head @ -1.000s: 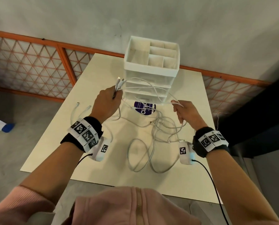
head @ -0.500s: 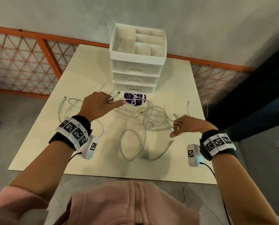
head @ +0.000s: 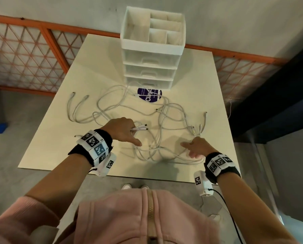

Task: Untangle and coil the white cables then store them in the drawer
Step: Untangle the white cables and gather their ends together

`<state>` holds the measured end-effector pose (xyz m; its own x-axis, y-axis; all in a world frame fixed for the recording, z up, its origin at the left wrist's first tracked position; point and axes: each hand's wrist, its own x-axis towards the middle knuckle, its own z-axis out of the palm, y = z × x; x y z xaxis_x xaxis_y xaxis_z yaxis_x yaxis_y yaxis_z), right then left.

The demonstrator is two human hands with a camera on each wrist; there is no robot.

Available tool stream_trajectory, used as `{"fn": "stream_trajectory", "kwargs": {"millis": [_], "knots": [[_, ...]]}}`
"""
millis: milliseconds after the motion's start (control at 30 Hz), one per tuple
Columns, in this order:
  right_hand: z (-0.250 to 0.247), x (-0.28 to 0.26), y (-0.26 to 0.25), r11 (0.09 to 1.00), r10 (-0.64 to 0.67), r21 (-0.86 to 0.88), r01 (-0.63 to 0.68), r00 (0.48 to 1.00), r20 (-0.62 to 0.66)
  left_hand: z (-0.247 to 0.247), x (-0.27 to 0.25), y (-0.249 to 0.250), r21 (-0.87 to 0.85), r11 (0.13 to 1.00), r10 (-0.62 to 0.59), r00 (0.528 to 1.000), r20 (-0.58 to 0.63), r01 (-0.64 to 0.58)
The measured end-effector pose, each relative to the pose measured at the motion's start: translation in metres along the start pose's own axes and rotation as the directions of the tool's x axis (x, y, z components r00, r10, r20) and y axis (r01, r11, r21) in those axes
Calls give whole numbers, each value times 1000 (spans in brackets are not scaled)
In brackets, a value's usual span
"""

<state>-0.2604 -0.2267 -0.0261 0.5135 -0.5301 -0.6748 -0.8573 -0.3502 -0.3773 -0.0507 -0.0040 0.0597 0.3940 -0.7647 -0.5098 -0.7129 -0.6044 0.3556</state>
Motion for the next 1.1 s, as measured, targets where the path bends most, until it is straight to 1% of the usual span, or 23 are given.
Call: {"fn": "stream_trajectory", "kwargs": {"millis": [33,100,167,233,300,333,400,433,467,533,600,667,767,833,933,967,1000,1100], "knots": [[4,4,-3,999,-3,37,4,999,-41,1,-1,0,7,1000,3,1000,5,-3],[7,9,-11,999,4,40,1,993,-121,0,-2,1,6,1000,5,1000,2,-5],[6,10,-21,1000,-6,21,9,991,-133,-2,-4,0,5,1000,5,1000,-4,-5],[1,13,-34,996,-70,44,77,988,-135,-3,-6,-2,0,1000,4,1000,-5,-4],[-8,15,-50,969,-157,160,186,971,-180,-3,-7,-5,-13,1000,-1,1000,-12,0],[-14,13,-59,942,-204,219,254,952,-226,-4,-8,-6,-22,1000,-5,1000,-17,5],[-31,7,-81,867,-316,288,407,895,-316,-7,-10,-7,-53,999,-15,999,-31,14],[-41,3,-92,823,-371,312,476,864,-340,-9,-10,-8,-74,997,-17,999,-45,14],[-50,-4,-103,783,-419,331,526,841,-343,-10,-11,-8,-105,994,-15,998,-62,9],[-69,-18,-126,723,-504,343,600,798,-331,-14,-10,-11,-229,973,15,994,-108,-40],[-82,-32,-144,674,-570,360,645,764,-302,-18,-9,-12,-379,918,60,986,-158,-117],[-89,-44,-159,635,-625,371,677,733,-269,-24,-10,-10,-486,852,85,967,-239,-195],[-87,-58,-177,605,-690,368,706,695,-200,-37,-13,-4,-628,723,48,927,-371,-289],[-76,-63,-185,596,-717,363,716,678,-159,-43,-15,1,-722,616,17,921,-388,-316],[-60,-66,-196,591,-723,364,720,673,-157,-49,-18,11,-828,434,35,925,-378,-355],[-56,-65,-198,588,-716,373,718,677,-173,-49,-17,13,-840,398,44,923,-383,-368],[-53,-65,-200,586,-704,384,714,683,-195,-49,-17,15,-848,376,42,921,-388,-374],[-46,-64,-205,565,-660,446,694,705,-260,-49,-14,19,-849,366,-14,910,-414,-380]]}}
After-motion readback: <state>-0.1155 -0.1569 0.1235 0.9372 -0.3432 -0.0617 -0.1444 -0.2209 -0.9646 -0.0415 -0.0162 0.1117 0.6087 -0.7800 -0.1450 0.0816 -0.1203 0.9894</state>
